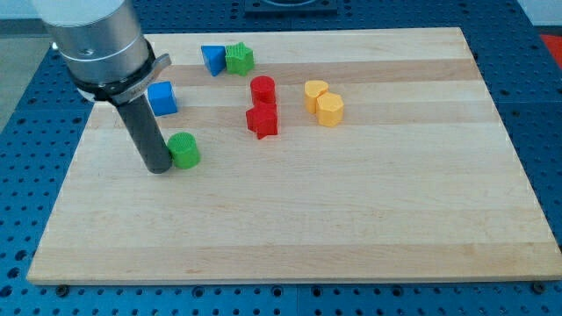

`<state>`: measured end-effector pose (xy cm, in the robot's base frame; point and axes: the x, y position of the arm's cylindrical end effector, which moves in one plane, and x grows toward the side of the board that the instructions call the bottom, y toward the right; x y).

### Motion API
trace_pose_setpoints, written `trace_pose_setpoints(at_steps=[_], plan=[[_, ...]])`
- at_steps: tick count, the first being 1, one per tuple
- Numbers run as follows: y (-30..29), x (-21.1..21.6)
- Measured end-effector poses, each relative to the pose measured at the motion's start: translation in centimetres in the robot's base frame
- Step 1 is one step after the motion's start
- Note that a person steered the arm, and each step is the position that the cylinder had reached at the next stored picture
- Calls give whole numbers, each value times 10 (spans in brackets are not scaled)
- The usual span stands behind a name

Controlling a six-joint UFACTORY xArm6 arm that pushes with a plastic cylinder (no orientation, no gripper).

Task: Move the green circle to the yellow hexagon

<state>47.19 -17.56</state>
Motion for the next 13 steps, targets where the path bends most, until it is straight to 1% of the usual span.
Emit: trace_pose_setpoints(at_steps=[1,2,3,4,5,7,8,11,13], plan=[[-16,-6],[-14,-19],[9,-26],[37,-21],[51,-16],[53,8],[69,12],[96,-6],[92,-16]])
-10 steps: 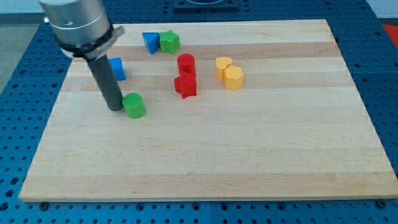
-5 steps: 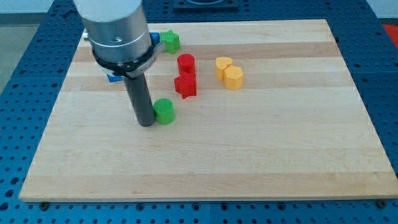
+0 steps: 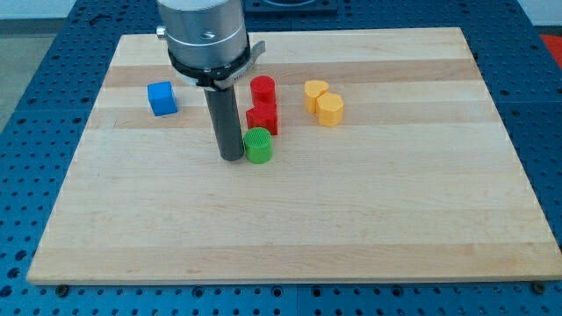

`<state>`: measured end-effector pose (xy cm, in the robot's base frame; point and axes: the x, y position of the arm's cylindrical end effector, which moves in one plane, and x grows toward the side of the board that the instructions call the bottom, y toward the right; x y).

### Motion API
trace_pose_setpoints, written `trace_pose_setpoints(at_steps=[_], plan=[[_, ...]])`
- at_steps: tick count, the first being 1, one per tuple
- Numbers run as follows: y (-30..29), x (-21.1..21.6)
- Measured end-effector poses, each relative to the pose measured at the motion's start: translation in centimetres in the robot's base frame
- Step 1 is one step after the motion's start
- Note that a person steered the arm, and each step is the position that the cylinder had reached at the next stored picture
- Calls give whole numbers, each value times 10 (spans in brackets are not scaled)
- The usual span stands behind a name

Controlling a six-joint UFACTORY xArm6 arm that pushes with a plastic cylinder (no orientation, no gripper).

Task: Move the green circle to the yellow hexagon

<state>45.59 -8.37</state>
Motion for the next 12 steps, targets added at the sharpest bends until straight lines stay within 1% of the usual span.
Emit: trace_pose_setpoints(at_steps=[5,7,10,11,12], plan=[[78,0],[82,8],[86,1],[86,10],[111,24]])
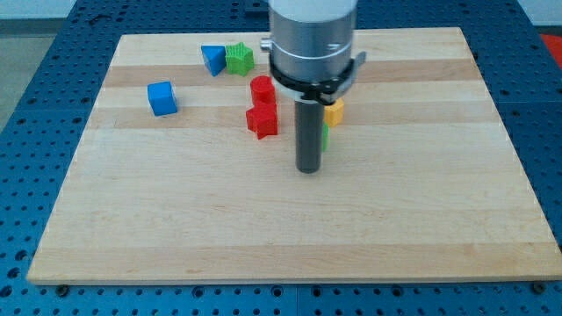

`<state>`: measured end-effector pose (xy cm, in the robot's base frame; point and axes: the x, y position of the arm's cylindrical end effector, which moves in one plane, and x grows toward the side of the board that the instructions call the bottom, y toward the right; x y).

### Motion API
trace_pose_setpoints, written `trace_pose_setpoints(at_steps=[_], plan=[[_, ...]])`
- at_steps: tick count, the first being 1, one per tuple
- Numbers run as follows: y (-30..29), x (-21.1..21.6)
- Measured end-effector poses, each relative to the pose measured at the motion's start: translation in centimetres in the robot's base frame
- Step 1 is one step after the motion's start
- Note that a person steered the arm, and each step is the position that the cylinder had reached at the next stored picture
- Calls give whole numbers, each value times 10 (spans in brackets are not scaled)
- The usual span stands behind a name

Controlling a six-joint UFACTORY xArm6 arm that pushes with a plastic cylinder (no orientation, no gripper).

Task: Move the green circle to the yellow hexagon

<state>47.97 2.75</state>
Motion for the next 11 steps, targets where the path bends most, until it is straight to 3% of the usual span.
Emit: trace_pose_setpoints(at_steps=[10,11], plan=[[-6,-18],[-46,-1]])
